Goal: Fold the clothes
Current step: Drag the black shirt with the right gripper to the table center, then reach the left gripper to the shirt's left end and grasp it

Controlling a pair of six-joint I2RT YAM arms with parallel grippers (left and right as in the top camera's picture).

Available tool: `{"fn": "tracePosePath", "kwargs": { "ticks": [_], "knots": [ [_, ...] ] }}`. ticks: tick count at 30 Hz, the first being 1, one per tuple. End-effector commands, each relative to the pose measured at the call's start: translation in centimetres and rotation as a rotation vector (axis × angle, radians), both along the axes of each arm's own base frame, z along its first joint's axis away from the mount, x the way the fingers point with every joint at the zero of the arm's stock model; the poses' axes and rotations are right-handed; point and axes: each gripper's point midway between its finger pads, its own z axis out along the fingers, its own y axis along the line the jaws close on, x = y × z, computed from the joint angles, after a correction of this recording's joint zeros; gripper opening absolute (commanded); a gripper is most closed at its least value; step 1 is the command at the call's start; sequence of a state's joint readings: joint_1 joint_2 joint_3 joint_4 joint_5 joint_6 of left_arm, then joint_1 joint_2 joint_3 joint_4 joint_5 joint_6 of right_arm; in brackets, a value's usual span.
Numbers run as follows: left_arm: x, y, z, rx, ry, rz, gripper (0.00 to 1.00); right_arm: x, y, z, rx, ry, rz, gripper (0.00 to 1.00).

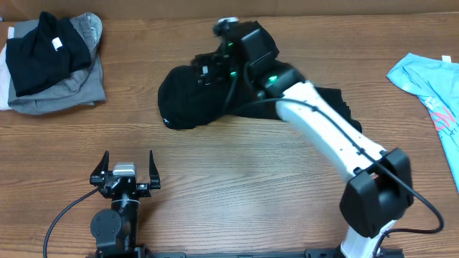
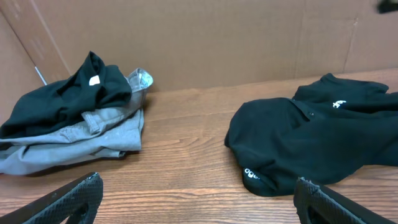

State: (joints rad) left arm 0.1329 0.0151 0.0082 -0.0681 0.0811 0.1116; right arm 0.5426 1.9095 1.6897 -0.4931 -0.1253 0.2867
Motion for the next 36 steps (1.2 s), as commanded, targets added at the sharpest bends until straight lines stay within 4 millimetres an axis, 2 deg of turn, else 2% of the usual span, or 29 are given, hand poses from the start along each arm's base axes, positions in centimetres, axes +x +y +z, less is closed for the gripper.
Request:
{"fn": "tracePosePath", "kwargs": {
  "ticks": [1, 3, 4, 8, 12, 15, 18, 21, 24, 29, 34, 36],
  "knots": [
    [-0.1, 0.2, 0.0, -0.006, -0.005, 0.01, 1.0, 1.1, -6.5, 6.0, 0.037, -0.064, -0.12, 1.0],
    [-0.1, 0.2, 0.0, -0.006, -0.005, 0.01, 1.0, 0.2, -9.4, 6.1, 0.038, -0.001, -0.141, 1.0],
    [-0.1, 0.2, 0.0, -0.006, -0.005, 0.01, 1.0, -0.1, -10.2, 5.9, 0.032, 0.024, -0.15, 1.0],
    [-0.1, 0.2, 0.0, -0.006, -0.005, 0.01, 1.0, -1.6, -16.3, 2.9, -0.077, 0.179, -0.278, 1.0],
    [-0.1, 0.2, 0.0, -0.006, -0.005, 0.01, 1.0, -3.2, -24.3, -0.6, -0.143, 0.368, -0.643, 1.0],
    [-0.1, 0.2, 0.0, -0.006, -0.005, 0.01, 1.0, -4.3, -28.8, -2.3, -0.132, 0.458, -0.81, 1.0],
    [-0.1, 0.2, 0.0, -0.006, -0.005, 0.01, 1.0, -5.3, -31.5, -3.7, -0.132, 0.519, -0.87, 1.0],
    [-0.1, 0.2, 0.0, -0.006, -0.005, 0.01, 1.0, -5.8, -33.4, -5.4, -0.117, 0.554, -0.936, 1.0],
    [-0.1, 0.3, 0.0, 0.005, -0.005, 0.015, 1.0, -5.7, -34.2, -6.6, -0.054, 0.568, -1.025, 1.0],
    [-0.2, 1.6, 0.1, 0.097, 0.002, 0.084, 1.0, -5.5, -33.3, -8.6, 0.051, 0.6, -1.084, 1.0],
    [-0.2, 1.5, 0.1, 0.092, 0.0, 0.076, 1.0, -5.5, -33.2, -9.1, 0.055, 0.604, -1.081, 1.0],
    [0.0, 0.3, 0.2, 0.058, -0.009, 0.014, 1.0, -5.4, -33.2, -9.0, 0.059, 0.603, -1.079, 1.0]
  ]
}}
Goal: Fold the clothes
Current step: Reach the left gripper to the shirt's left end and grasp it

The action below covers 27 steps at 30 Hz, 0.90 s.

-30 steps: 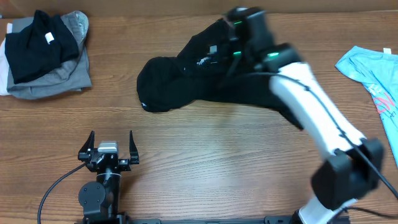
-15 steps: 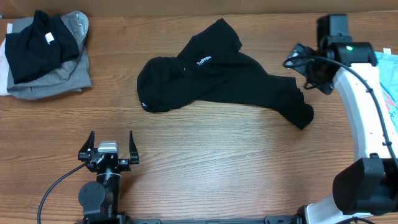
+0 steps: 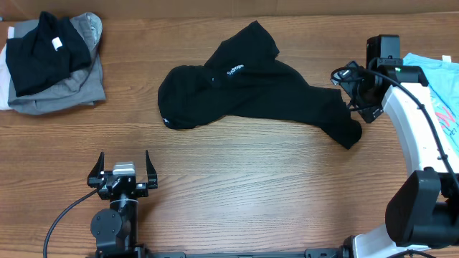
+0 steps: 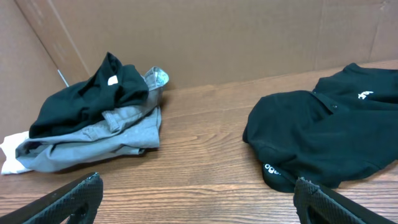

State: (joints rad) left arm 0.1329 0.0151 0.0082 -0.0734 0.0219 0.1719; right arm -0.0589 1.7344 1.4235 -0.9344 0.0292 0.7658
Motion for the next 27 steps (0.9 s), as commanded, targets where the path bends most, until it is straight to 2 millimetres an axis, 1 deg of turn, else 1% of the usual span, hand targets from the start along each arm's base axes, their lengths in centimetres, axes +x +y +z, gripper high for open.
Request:
{"fn": "tracePosePath", "kwargs": {
  "ticks": [1, 3, 5, 6, 7, 10, 13, 18, 20, 23, 25, 26, 27],
  "knots": [
    [0.1, -1.4, 0.6, -0.028, -0.03, -0.082, 1.0, 0.1, 0.0, 0.0, 0.016, -0.01, -0.021, 1.0],
    [0.1, -3.2, 1.4, -0.069, -0.061, -0.185, 1.0, 0.1, 0.1, 0.0, 0.017, -0.009, -0.021, 1.0],
    [-0.2, -5.2, 2.9, -0.061, -0.119, -0.303, 1.0, 0.1, 0.1, 0.0, 0.017, -0.008, -0.021, 1.0],
    [-0.3, -5.5, 3.6, -0.053, -0.146, -0.324, 1.0, 0.1, 0.1, 0.0, 0.017, -0.007, -0.021, 1.0],
    [-0.7, -6.2, 5.2, -0.03, -0.214, -0.368, 1.0, 0.0, 0.1, 0.0, 0.018, -0.002, -0.021, 1.0],
    [-1.9, -7.2, 9.5, 0.032, -0.393, -0.425, 1.0, -0.1, 0.2, -0.1, 0.024, 0.002, -0.018, 1.0],
    [-2.5, -7.3, 11.0, 0.003, -0.446, -0.434, 1.0, -0.1, 0.2, -0.1, 0.025, 0.002, -0.018, 1.0],
    [-2.2, -7.2, 12.0, -0.058, -0.409, -0.438, 1.0, 0.0, 0.3, 0.0, 0.032, -0.005, -0.015, 1.0],
    [-1.6, -7.1, 12.7, -0.073, -0.365, -0.431, 1.0, 0.0, 0.5, 0.0, 0.038, -0.005, -0.012, 1.0],
    [0.0, -6.9, 13.6, -0.107, -0.263, -0.423, 1.0, 0.1, 0.4, 0.0, 0.038, -0.007, -0.012, 1.0],
    [1.9, -6.8, 13.8, -0.141, -0.165, -0.427, 1.0, 0.1, 0.5, 0.0, 0.038, -0.006, -0.013, 1.0],
    [3.1, -7.0, 13.5, -0.155, -0.097, -0.442, 1.0, 0.1, 0.5, 0.0, 0.039, -0.006, -0.012, 1.0],
    [3.9, -7.1, 13.2, -0.159, -0.052, -0.454, 1.0, 0.1, 0.5, 0.0, 0.041, -0.006, -0.011, 1.0]
  ]
}}
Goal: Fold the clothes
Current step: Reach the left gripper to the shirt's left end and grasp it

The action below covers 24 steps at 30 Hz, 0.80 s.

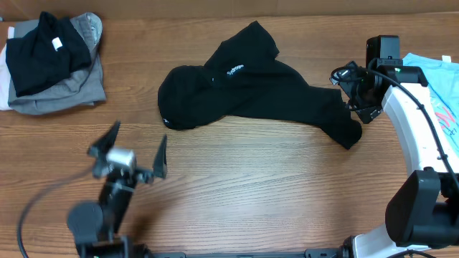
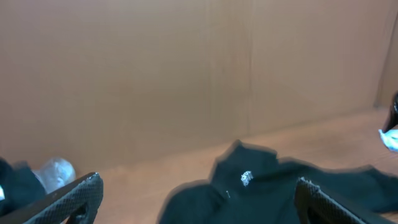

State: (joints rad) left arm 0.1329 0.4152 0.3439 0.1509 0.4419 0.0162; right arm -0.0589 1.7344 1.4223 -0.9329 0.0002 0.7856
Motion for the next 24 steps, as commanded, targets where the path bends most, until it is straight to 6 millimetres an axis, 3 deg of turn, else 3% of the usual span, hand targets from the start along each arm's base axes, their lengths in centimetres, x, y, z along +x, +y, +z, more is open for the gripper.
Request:
{"fn": "tracePosePath", "kwargs": {
  "ticks": [1, 4, 7, 8, 12, 17, 20, 24],
  "knots": [
    [3.2, -0.7, 0.2, 0.002, 0.16, -0.079, 1.0, 0.0, 0.0, 0.0, 0.009, -0.004, -0.003, 1.0],
    [6.0, -3.1, -0.6, -0.04, 0.3, -0.279, 1.0, 0.0, 0.1, 0.0, 0.011, -0.002, -0.002, 1.0],
    [7.4, -5.9, -1.7, -0.153, 0.426, -0.538, 1.0, -0.2, 0.1, -0.1, 0.009, 0.004, 0.002, 1.0],
    [8.2, -5.9, -2.2, -0.193, 0.479, -0.549, 1.0, -0.3, 0.1, -0.1, 0.009, 0.008, 0.002, 1.0],
    [10.6, -4.4, -5.5, -0.289, 0.725, -0.432, 1.0, -0.3, 0.1, -0.1, 0.009, 0.011, 0.002, 1.0],
    [10.9, -0.3, -13.3, -0.179, 1.142, -0.112, 1.0, 0.0, 0.1, 0.0, 0.009, -0.002, 0.001, 1.0],
    [11.0, 1.3, -16.5, -0.131, 1.24, -0.014, 1.0, 0.1, 0.1, 0.0, 0.009, -0.006, 0.001, 1.0],
    [11.1, 2.1, -18.8, -0.12, 1.3, 0.03, 1.0, 0.0, 0.1, 0.0, 0.009, -0.003, 0.002, 1.0]
  ]
}}
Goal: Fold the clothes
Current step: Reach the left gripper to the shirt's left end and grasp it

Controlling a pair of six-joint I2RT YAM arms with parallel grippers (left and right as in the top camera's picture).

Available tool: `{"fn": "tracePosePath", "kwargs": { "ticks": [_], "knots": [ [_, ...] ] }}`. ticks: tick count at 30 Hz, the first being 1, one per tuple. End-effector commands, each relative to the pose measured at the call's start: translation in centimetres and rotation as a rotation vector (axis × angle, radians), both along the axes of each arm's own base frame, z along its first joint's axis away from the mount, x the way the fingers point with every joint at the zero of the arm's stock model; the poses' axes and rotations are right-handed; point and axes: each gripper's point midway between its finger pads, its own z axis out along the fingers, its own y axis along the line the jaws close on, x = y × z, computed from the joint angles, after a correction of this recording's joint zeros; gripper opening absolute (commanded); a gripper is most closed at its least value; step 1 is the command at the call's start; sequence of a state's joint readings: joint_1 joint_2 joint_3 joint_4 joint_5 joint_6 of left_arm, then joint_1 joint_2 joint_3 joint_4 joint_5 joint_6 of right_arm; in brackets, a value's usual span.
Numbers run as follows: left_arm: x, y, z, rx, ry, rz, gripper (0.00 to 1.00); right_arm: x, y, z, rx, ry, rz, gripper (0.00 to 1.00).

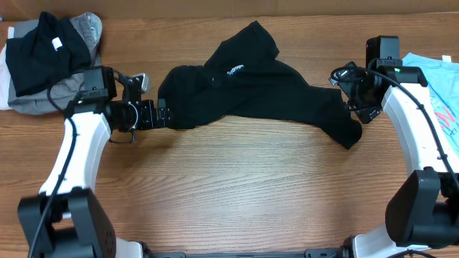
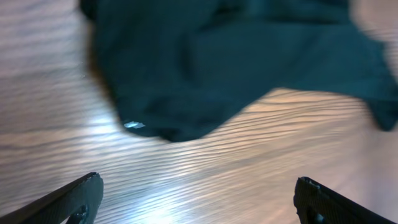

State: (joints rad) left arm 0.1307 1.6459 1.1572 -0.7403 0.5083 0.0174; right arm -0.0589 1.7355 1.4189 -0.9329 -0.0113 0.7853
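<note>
A black garment [image 1: 251, 89] lies stretched across the middle of the table, with small white print near its top. The left wrist view shows its rounded left end [image 2: 236, 68], blurred, above bare wood. My left gripper [image 1: 159, 113] is at that left edge, open, with nothing between its fingers [image 2: 78, 198]; its middle [image 2: 199, 208] is over wood just short of the cloth. My right gripper [image 1: 353, 94] sits at the garment's right end, black against black, so its jaws cannot be made out.
A pile of folded clothes [image 1: 50, 61], black on grey, lies at the back left corner. A light blue shirt [image 1: 434, 89] lies at the right edge beside the right arm. A cardboard wall runs along the back.
My left arm has gone from near the front left of the table up to the garment's left edge, gripper still open. The right arm and the garment have not moved.
First my right arm was over a bunched black garment and my left gripper rested open at the table's front. Then the garment lay stretched to the right with my right gripper at its right end. After that my left arm had lifted, and now it is at the garment's left edge.
</note>
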Motion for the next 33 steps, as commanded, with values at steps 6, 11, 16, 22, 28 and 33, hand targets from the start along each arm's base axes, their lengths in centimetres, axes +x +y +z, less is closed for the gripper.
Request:
{"fn": "tracePosePath", "kwargs": {
  "ticks": [6, 11, 16, 22, 28, 33],
  "knots": [
    [0.6, 5.1, -3.0, 0.291, 0.079, 0.133, 1.0, 0.1, -0.1, 0.2, -0.002, -0.008, -0.003, 1.0],
    [0.6, 4.3, -4.8, 0.269, 0.112, 0.086, 1.0, 0.2, -0.1, 0.2, -0.002, -0.012, -0.003, 1.0],
    [-0.7, 3.8, -8.1, 0.268, 0.227, 0.061, 1.0, 0.1, -0.1, 0.2, -0.002, -0.008, -0.003, 1.0],
    [0.2, 3.2, -9.9, 0.278, 0.218, 0.035, 1.0, 0.2, -0.1, 0.2, -0.002, -0.011, -0.003, 1.0],
    [1.7, 2.8, -10.1, 0.395, 0.151, 0.007, 1.0, 0.2, -0.1, 0.2, -0.002, -0.011, -0.003, 1.0],
    [2.3, 1.5, -11.1, 0.418, 0.131, -0.033, 1.0, 0.1, -0.1, 0.2, -0.002, -0.009, -0.003, 1.0]
  ]
}}
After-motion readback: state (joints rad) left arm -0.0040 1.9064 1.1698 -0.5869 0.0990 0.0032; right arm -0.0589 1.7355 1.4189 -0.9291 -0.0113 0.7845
